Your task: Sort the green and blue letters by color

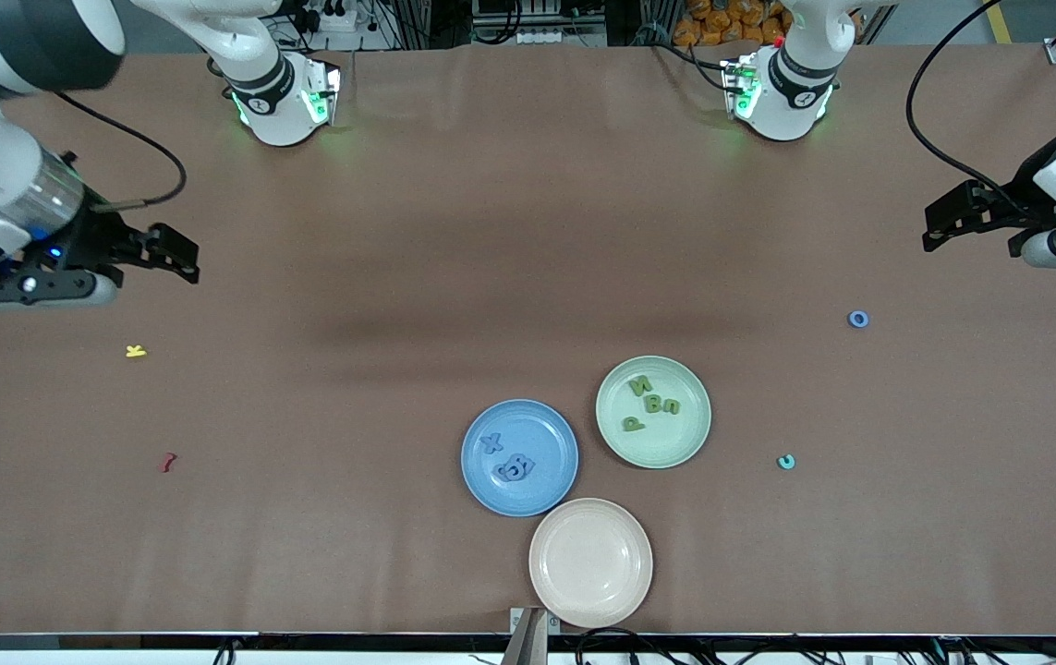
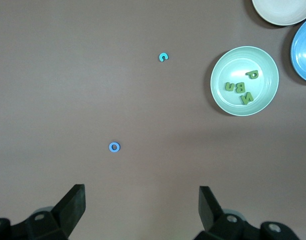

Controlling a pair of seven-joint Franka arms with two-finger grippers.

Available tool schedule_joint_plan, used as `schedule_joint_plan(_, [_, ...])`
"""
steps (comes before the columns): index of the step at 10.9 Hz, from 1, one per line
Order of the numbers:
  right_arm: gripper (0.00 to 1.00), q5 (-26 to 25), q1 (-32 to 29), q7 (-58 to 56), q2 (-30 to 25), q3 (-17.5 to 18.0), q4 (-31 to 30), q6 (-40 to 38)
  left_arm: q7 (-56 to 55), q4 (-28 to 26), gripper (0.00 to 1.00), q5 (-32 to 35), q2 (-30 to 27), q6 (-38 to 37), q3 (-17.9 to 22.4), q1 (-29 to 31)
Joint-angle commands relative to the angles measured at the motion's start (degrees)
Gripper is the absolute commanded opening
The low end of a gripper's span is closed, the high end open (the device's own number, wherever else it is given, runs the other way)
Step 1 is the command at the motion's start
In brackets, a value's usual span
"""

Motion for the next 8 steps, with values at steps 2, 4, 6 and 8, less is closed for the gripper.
schedule_joint_plan(2, [1.00, 0.4, 0.6, -3.9, 0.5, -3.2, 9.2, -7.6, -1.0, 0.0, 1.00, 1.0, -0.2, 0.5, -0.2, 0.0])
schedule_joint_plan(4, [1.00, 0.4, 0.6, -3.1, 0.4, -3.2, 9.3, -9.4, -1.1, 0.1, 1.00, 1.0, -0.2, 0.5, -0.2, 0.0])
schedule_joint_plan(6, [1.00, 0.7, 0.6, -3.0, 0.4, -3.6, 10.6, -10.9, -1.1, 0.1, 1.00, 0.9, -0.3, 0.5, -0.2, 0.1])
schedule_joint_plan(8, [1.00, 0.8, 0.6, -3.0, 0.5, -4.3, 12.2, -12.0, -1.1, 0.0, 1.00, 1.0, -0.3, 0.5, -0.2, 0.1])
